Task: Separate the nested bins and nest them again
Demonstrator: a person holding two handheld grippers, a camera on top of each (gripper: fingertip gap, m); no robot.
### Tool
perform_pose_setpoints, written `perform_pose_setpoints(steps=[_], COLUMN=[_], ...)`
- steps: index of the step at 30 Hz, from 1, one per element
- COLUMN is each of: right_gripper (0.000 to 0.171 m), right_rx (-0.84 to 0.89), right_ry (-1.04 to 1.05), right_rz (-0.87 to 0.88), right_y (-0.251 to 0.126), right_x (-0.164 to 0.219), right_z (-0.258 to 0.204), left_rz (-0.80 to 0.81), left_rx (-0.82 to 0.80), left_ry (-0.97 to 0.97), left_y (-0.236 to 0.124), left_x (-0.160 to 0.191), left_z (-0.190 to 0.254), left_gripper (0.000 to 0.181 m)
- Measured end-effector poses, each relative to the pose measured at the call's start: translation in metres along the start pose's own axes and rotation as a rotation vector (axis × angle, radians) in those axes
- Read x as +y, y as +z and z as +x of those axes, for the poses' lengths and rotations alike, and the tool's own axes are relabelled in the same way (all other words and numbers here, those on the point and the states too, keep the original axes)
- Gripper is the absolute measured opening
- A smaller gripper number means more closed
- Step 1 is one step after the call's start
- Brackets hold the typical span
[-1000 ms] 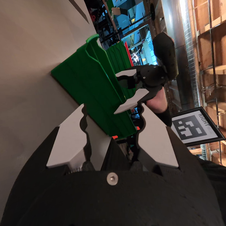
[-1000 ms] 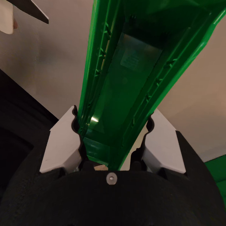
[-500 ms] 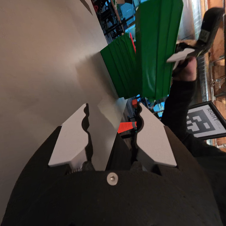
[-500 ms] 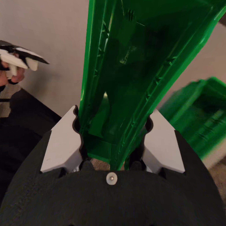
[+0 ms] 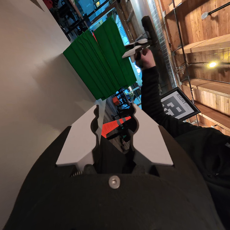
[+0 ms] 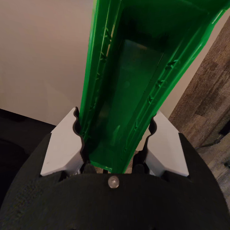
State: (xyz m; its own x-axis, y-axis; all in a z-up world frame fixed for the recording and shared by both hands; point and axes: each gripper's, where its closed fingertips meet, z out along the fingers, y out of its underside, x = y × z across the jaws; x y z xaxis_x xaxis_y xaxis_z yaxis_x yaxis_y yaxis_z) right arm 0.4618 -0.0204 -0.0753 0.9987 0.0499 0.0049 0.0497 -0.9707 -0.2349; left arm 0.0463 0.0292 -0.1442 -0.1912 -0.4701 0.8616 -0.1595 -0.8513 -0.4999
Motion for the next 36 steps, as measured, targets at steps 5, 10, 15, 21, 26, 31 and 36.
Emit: perform_pose_setpoints(steps=[5, 10, 15, 21, 26, 31, 36], right_gripper=[0.114, 0.119, 0.135, 0.135, 0.082, 0.063, 0.061], right_rx=[-0.03, -0.051, -0.056, -0.047, -0.231, -0.337, -0.266], right_ry=[0.012, 0.017, 0.05, 0.067, -0.222, -0.391, -0.453], right_rz=[-0.031, -0.067, -0.077, 0.267, 0.406, 0.294, 0.174], right_y=[0.037, 0.066, 0.072, 0.002, -0.021, 0.082, 0.178], right_x=[0.006, 0.009, 0.012, -0.026, -0.031, -0.015, -0.004], right_z=[0.005, 0.003, 0.004, -0.013, -0.154, -0.27, -0.294], left_rz=[-0.03, -0.036, -0.038, -0.012, 0.025, -0.032, -0.211], left_rx=[0.008, 0.022, 0.04, 0.14, 0.194, 0.127, -0.118], left_ry=[0.004, 0.014, 0.031, 0.18, 0.309, 0.323, 0.464], left_y=[0.006, 0.007, 0.009, 0.01, 0.013, 0.021, 0.022], left_x=[0.007, 0.007, 0.007, -0.005, -0.015, 0.0, 0.025], left_z=[0.001, 0.004, 0.009, 0.052, 0.09, 0.077, 0.031], left_gripper=[0.051, 0.054, 0.06, 0.083, 0.086, 0.083, 0.083])
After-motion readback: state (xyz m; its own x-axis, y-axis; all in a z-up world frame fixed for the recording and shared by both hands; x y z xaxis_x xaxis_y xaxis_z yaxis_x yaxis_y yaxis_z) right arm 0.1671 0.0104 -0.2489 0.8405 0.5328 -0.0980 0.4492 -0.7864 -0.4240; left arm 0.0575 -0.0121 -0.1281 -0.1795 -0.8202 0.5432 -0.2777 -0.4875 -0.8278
